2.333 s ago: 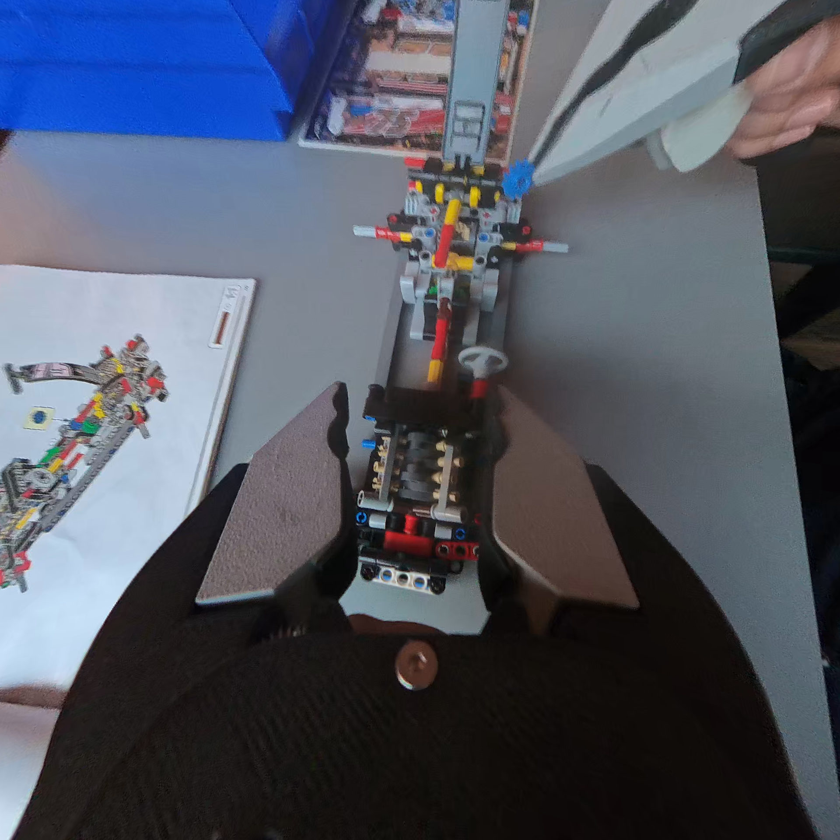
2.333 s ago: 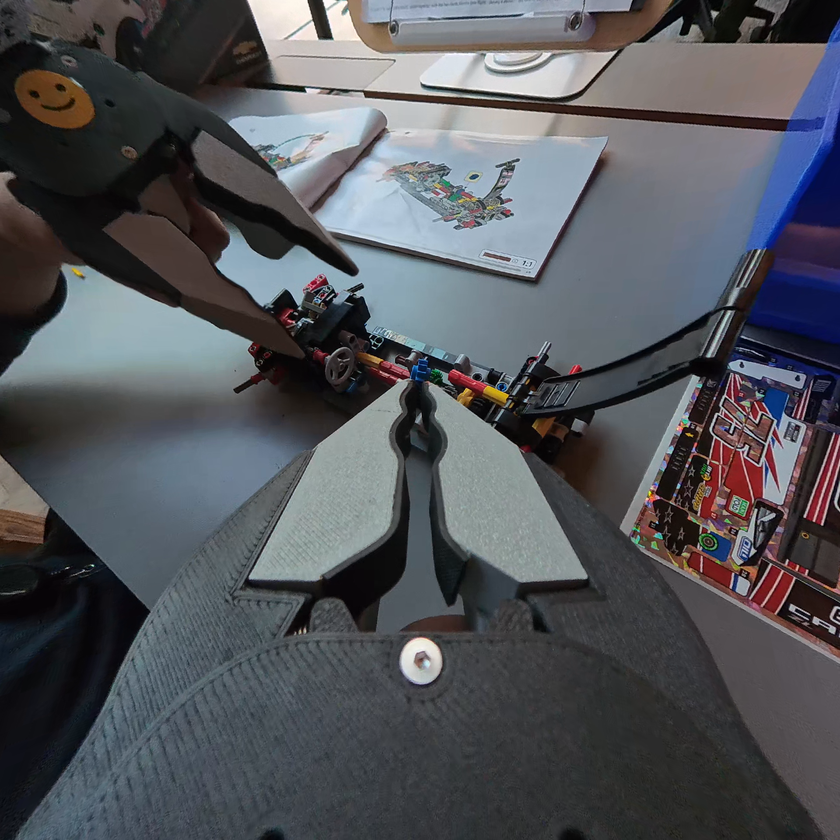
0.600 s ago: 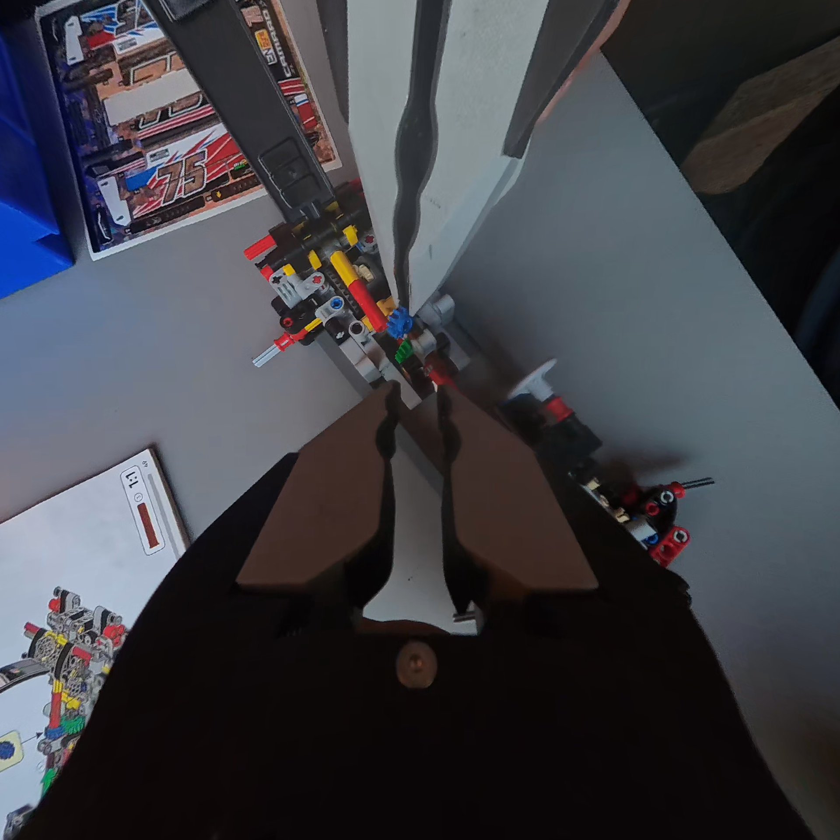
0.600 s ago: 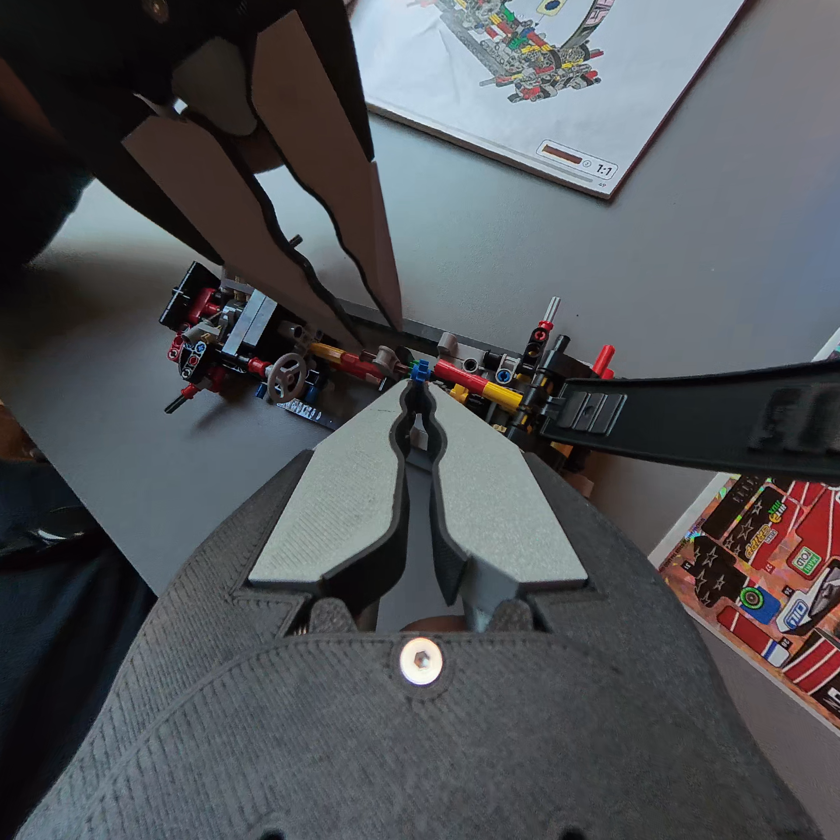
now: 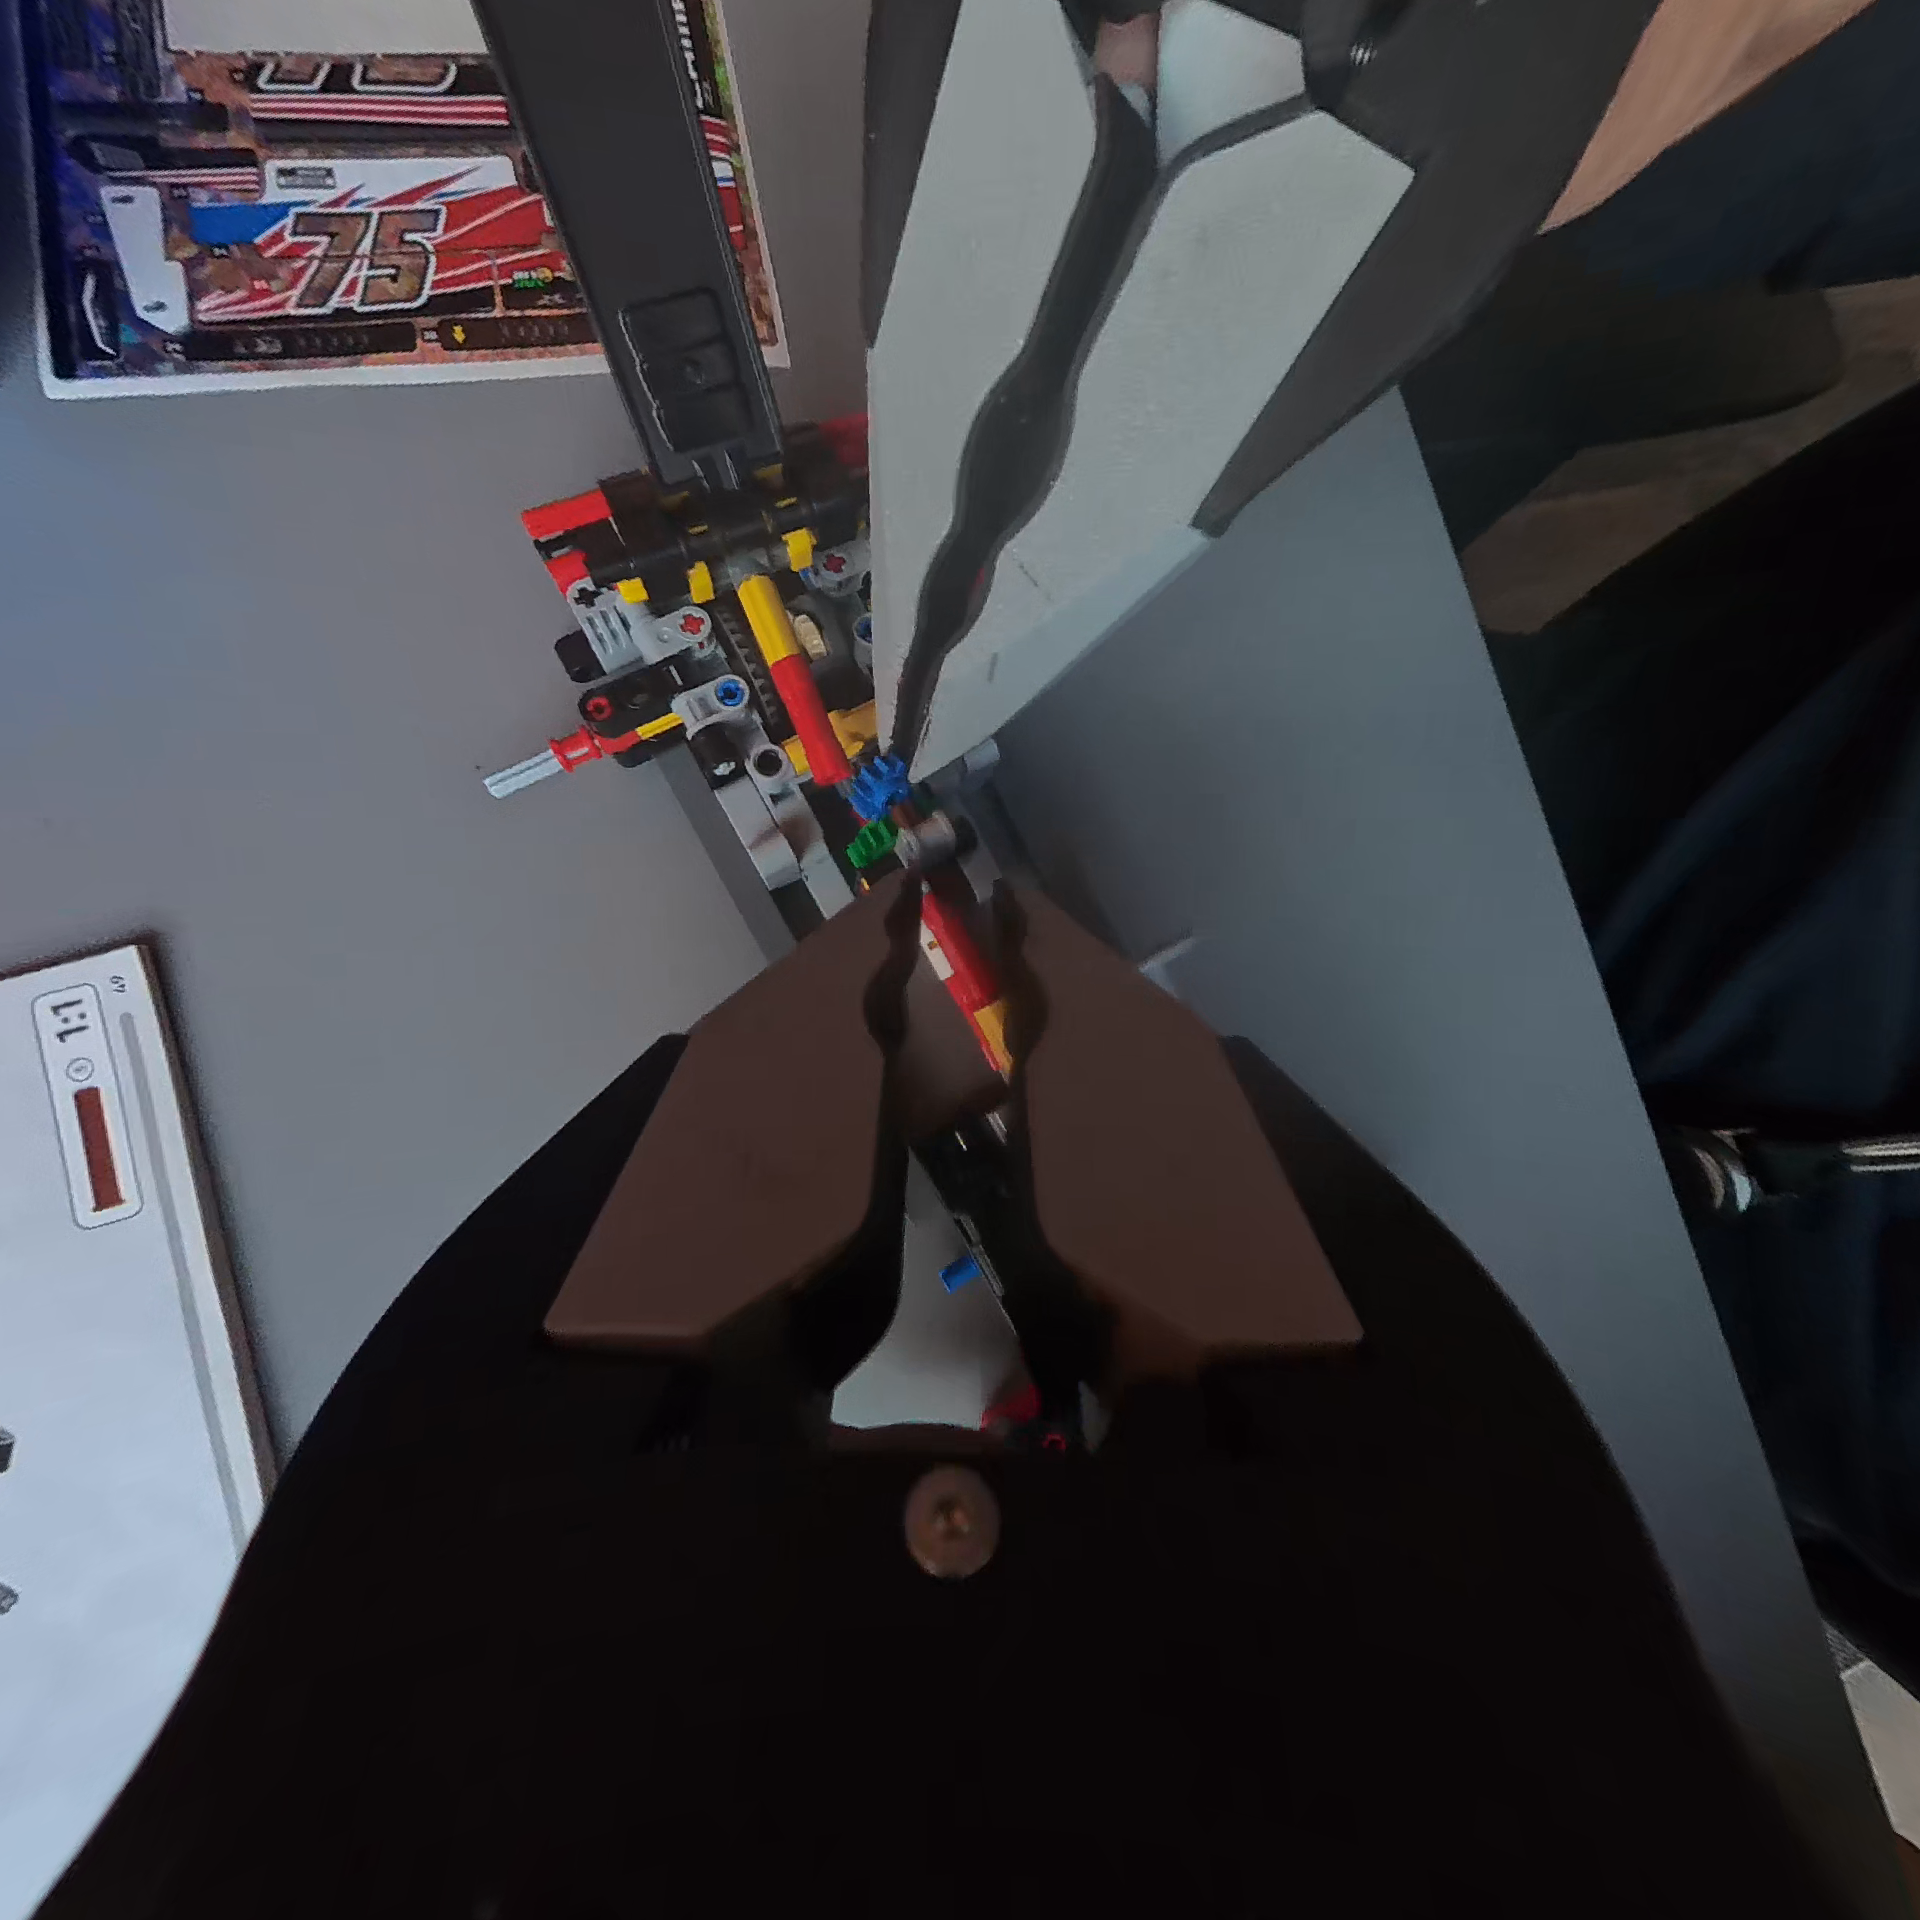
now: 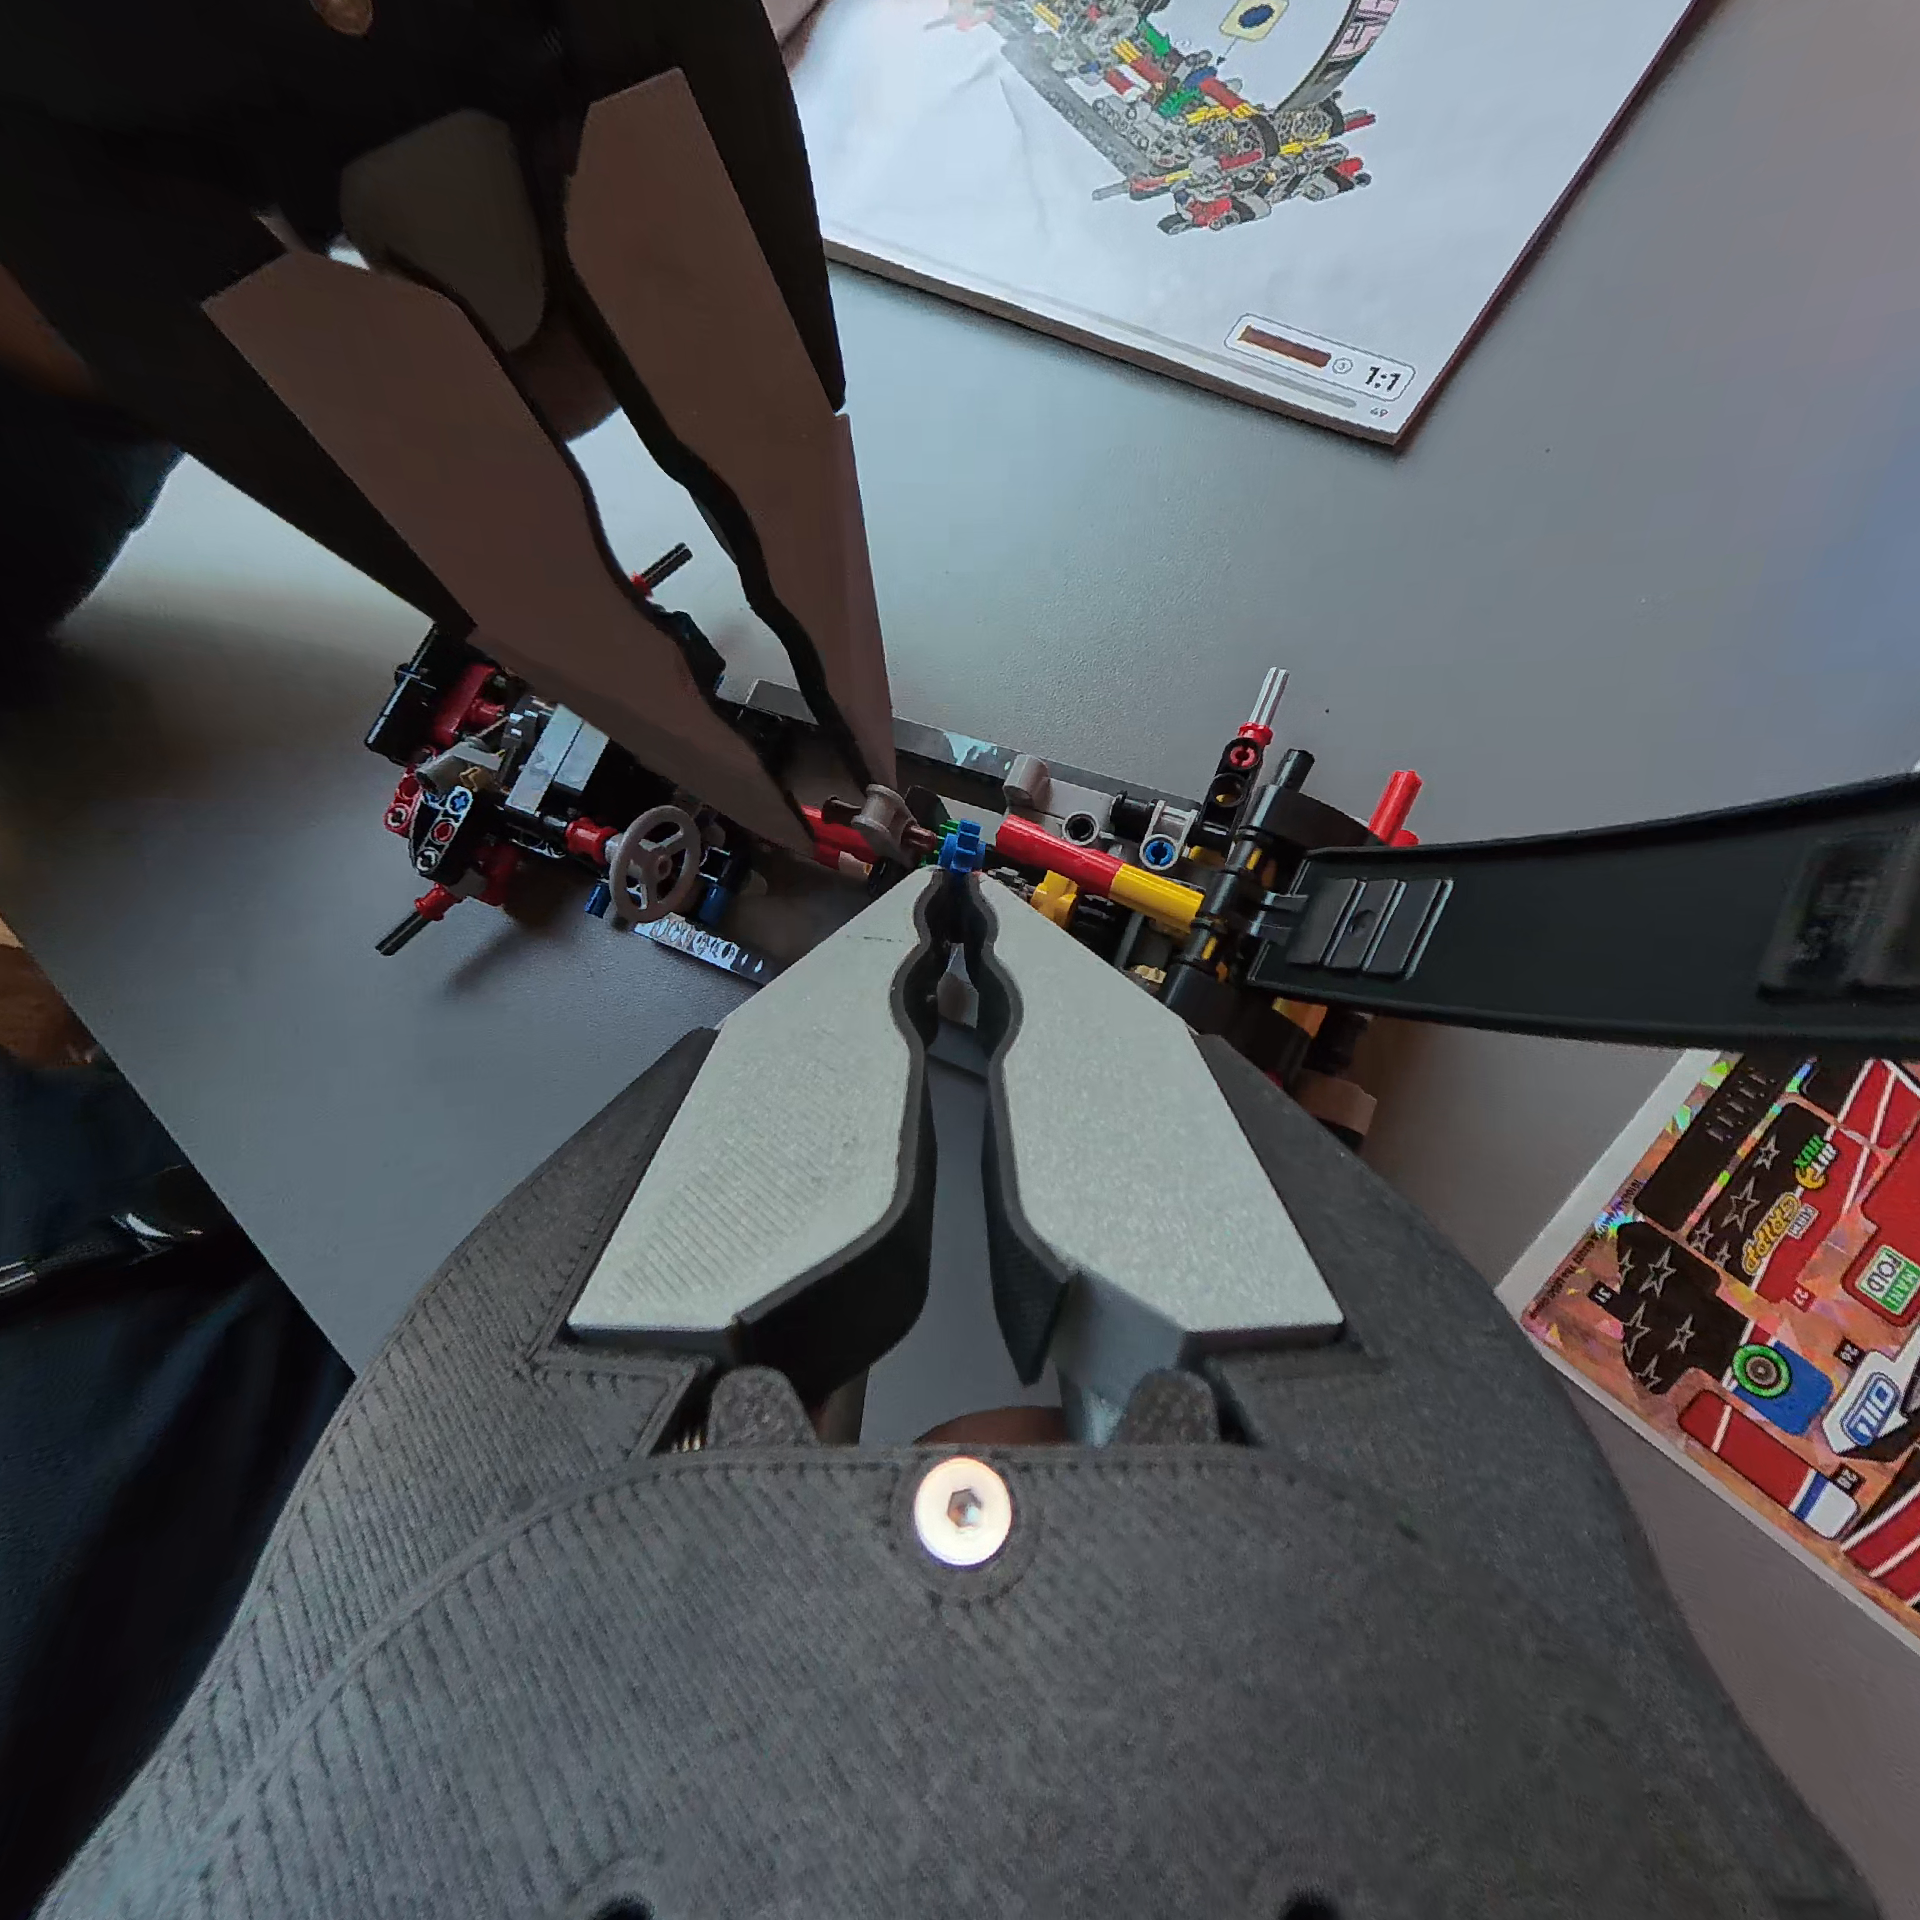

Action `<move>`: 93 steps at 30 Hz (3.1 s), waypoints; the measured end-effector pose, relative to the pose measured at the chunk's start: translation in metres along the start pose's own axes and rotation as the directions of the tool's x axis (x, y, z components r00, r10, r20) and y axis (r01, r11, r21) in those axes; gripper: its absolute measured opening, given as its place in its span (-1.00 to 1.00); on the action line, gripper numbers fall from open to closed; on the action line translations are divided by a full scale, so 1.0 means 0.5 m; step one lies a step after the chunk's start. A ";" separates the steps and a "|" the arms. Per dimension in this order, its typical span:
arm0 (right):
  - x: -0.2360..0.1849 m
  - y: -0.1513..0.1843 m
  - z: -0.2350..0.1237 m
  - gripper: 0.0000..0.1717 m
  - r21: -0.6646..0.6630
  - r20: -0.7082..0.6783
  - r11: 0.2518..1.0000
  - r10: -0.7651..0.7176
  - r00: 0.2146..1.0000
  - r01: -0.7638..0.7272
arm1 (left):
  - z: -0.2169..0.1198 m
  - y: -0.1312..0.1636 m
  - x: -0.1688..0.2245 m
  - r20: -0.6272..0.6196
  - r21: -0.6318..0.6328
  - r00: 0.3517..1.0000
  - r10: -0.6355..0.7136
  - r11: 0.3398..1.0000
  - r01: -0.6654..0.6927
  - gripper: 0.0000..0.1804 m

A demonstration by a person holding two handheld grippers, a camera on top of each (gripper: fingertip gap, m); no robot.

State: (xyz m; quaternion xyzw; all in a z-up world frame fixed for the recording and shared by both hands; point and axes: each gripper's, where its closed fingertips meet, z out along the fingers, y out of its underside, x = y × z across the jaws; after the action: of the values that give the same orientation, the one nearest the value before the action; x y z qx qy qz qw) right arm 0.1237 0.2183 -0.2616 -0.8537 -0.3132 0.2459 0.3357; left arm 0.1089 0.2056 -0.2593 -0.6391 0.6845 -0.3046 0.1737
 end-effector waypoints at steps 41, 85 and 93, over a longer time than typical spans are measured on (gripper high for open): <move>-0.003 -0.003 -0.003 -1.00 -0.059 -0.012 0.998 -0.004 1.000 0.003 | 0.005 0.002 0.000 0.366 -0.277 0.883 0.295 0.940 -0.199 -0.97; 0.025 0.004 -0.089 -1.00 0.196 -0.070 0.980 0.044 0.997 -0.030 | -0.223 0.011 -0.097 0.506 -0.014 0.862 0.039 0.999 -0.037 -0.83; 0.022 0.007 -0.086 -1.00 0.184 -0.078 0.983 0.042 0.996 -0.027 | -0.220 0.012 -0.091 0.497 -0.026 0.866 0.051 0.999 -0.044 -0.83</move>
State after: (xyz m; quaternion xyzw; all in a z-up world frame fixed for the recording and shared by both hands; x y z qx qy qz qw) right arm 0.1596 0.2061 -0.2382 -0.8338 -0.2606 0.2445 0.4208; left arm 0.0406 0.2715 -0.1872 -0.6801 0.6345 -0.1208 0.3469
